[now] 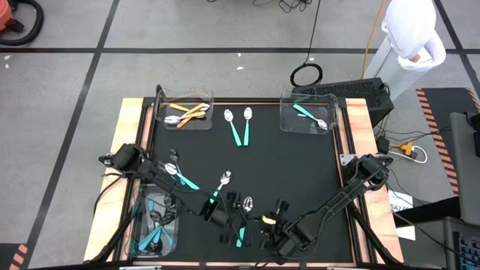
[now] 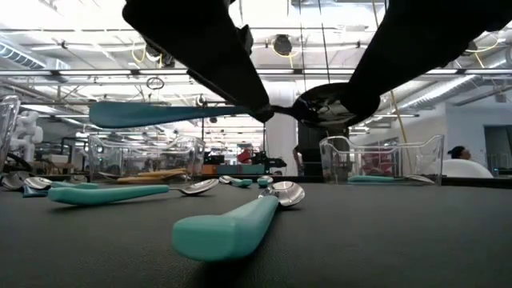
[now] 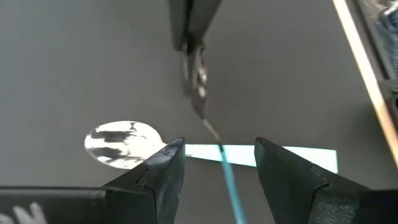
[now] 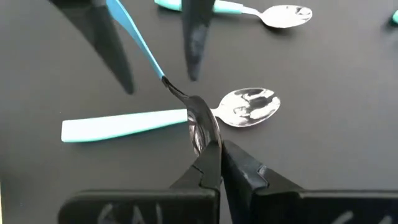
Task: Sort silverware by color (type)
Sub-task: Put the bottom blue spoon into the bottom bin
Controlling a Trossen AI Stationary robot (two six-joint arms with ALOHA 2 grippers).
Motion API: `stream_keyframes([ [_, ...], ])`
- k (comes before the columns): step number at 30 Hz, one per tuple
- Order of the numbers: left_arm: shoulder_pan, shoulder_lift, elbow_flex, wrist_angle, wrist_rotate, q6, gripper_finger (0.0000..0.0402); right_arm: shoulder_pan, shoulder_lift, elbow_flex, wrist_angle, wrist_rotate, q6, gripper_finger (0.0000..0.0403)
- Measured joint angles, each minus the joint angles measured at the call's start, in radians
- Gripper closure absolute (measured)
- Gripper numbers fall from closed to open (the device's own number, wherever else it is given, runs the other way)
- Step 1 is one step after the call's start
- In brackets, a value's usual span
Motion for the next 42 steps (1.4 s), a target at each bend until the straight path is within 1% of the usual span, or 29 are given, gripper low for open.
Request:
stream_keyframes([
  [3, 0.005, 0.000, 0.000, -0.023, -0.001, 0.005, 0.0206, 0.007, 0.000, 0.000, 0.000, 0.026, -0.010, 0.0402],
  [6, 0.006, 0.000, 0.000, -0.039, -0.018, 0.000, 0.0206, 0.009, -0.002, 0.000, 0.008, 0.027, -0.021, 0.0402],
  [8, 0.005, 0.000, 0.000, -0.050, -0.021, 0.007, 0.0215, 0.009, -0.002, 0.000, 0.009, 0.028, -0.023, 0.0402],
  [9, 0.004, 0.000, 0.000, -0.053, -0.021, 0.010, 0.0225, 0.009, -0.002, 0.000, 0.008, 0.028, -0.023, 0.0402],
  [11, 0.005, 0.000, 0.000, -0.055, -0.021, 0.026, 0.0257, 0.008, -0.002, 0.000, 0.006, 0.029, -0.023, 0.0402],
  [13, 0.004, 0.000, 0.000, -0.055, -0.010, 0.032, 0.0305, 0.008, -0.002, 0.000, 0.005, 0.032, -0.023, 0.0401],
  [15, 0.004, 0.000, 0.000, -0.059, 0.030, 0.029, 0.0361, 0.008, -0.002, 0.000, 0.008, 0.030, -0.023, 0.0401],
  [16, 0.007, 0.000, 0.000, -0.069, 0.036, 0.020, 0.0378, 0.008, -0.002, 0.000, 0.014, 0.029, -0.019, 0.0400],
  [17, 0.009, 0.000, 0.000, -0.075, 0.042, 0.012, 0.0385, 0.008, -0.002, 0.002, 0.015, 0.032, -0.018, 0.0399],
  [19, 0.009, -0.003, 0.002, -0.103, -0.004, 0.012, 0.0386, 0.008, -0.002, 0.007, 0.000, 0.052, -0.010, 0.0394],
  [22, -0.004, -0.038, 0.003, -0.235, -0.132, -0.050, 0.0389, 0.002, -0.006, 0.023, -0.003, 0.104, 0.024, 0.0369],
  [24, -0.017, -0.078, 0.000, -0.395, -0.201, -0.121, 0.0394, 0.004, -0.015, 0.029, -0.024, 0.144, 0.058, 0.0344],
  [26, -0.038, -0.118, -0.001, -0.507, -0.242, -0.158, 0.0396, 0.007, -0.025, 0.032, -0.024, 0.206, 0.094, 0.0316],
  [28, -0.080, -0.170, 0.000, -0.632, -0.258, -0.179, 0.0396, 0.005, -0.028, 0.032, -0.033, 0.284, 0.124, 0.0291],
  [29, -0.104, -0.198, 0.000, -0.699, -0.250, -0.179, 0.0396, 0.001, -0.028, 0.032, -0.034, 0.320, 0.134, 0.0281],
  [31, -0.151, -0.249, 0.000, -0.789, -0.192, -0.154, 0.0396, -0.004, -0.028, 0.032, -0.032, 0.363, 0.143, 0.0263],
  [34, -0.224, -0.331, 0.000, -0.948, -0.104, -0.164, 0.0396, -0.017, -0.026, 0.032, -0.032, 0.344, 0.156, 0.0246],
  [37, -0.291, -0.397, 0.002, -1.046, 0.053, -0.178, 0.0396, -0.025, -0.022, 0.031, -0.035, 0.319, 0.160, 0.0240],
  [39, -0.331, -0.422, 0.002, -1.119, 0.126, -0.177, 0.0396, -0.029, -0.022, 0.031, -0.034, 0.309, 0.161, 0.0239],
  [42, -0.374, -0.442, 0.002, -1.203, 0.159, -0.186, 0.0396, -0.028, -0.022, 0.031, -0.028, 0.307, 0.161, 0.0239],
])
